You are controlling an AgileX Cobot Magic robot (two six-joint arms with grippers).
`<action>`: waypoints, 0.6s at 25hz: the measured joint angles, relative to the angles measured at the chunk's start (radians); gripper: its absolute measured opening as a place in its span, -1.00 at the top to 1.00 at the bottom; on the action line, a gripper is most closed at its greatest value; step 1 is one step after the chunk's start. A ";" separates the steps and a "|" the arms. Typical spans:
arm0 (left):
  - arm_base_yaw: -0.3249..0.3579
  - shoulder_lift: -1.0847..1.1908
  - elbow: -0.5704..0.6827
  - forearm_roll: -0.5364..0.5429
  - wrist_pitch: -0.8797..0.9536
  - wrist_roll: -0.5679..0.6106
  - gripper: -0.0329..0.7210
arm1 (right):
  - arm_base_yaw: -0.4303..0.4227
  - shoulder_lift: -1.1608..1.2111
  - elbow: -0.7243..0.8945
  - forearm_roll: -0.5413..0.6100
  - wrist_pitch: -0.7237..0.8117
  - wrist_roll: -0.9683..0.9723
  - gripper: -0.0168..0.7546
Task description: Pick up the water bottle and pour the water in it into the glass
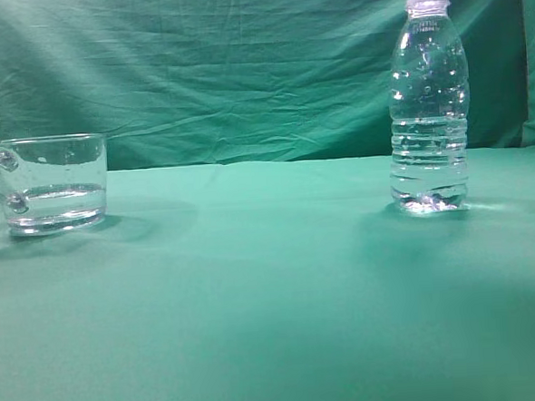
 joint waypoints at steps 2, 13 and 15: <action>0.000 0.000 0.000 0.000 0.000 0.000 0.91 | 0.000 -0.100 0.003 0.002 0.103 0.072 0.36; 0.000 0.000 0.000 0.000 0.000 0.000 0.91 | 0.000 -0.614 0.008 -0.225 0.528 0.472 0.96; 0.000 0.000 0.000 0.000 0.000 0.000 0.91 | 0.000 -0.681 0.008 -0.275 0.533 0.534 0.96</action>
